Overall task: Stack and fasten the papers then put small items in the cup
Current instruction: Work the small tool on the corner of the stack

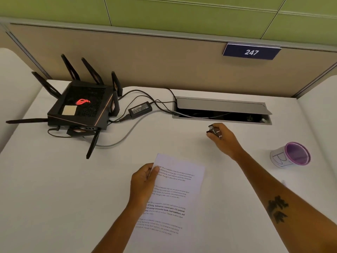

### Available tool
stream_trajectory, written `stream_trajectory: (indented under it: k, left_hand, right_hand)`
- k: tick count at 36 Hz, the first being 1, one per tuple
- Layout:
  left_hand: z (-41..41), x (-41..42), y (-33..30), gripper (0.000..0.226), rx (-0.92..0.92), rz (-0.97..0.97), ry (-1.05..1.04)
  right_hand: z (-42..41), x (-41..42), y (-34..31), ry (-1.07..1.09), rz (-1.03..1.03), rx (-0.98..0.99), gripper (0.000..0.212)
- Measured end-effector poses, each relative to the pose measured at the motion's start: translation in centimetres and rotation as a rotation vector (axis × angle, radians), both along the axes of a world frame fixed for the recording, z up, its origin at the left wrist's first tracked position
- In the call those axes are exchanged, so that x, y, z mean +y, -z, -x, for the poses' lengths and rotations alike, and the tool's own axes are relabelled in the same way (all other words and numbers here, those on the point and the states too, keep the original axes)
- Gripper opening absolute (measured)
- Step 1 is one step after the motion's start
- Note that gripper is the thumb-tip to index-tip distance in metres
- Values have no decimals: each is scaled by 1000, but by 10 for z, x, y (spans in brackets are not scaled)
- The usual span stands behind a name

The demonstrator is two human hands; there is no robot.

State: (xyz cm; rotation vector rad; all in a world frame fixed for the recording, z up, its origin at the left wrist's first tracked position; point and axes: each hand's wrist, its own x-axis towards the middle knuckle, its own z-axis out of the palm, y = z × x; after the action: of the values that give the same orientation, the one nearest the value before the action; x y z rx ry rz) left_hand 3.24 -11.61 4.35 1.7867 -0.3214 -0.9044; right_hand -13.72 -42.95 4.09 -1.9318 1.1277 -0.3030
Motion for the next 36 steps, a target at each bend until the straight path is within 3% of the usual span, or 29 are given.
stream_trajectory:
  k: [15,24,36]
  left_hand:
    - [28,40,-36,14,-57,70,67]
    - [46,65,-43,10,-125,66,130]
    - [52,83,-43,18,-214,68,213]
  right_hand:
    - [-30,99,-96,-700,120,91,39]
    - [-43,141,-139,-934,274,259,43]
    - [-47,179,-158,-1062,426,468,48]
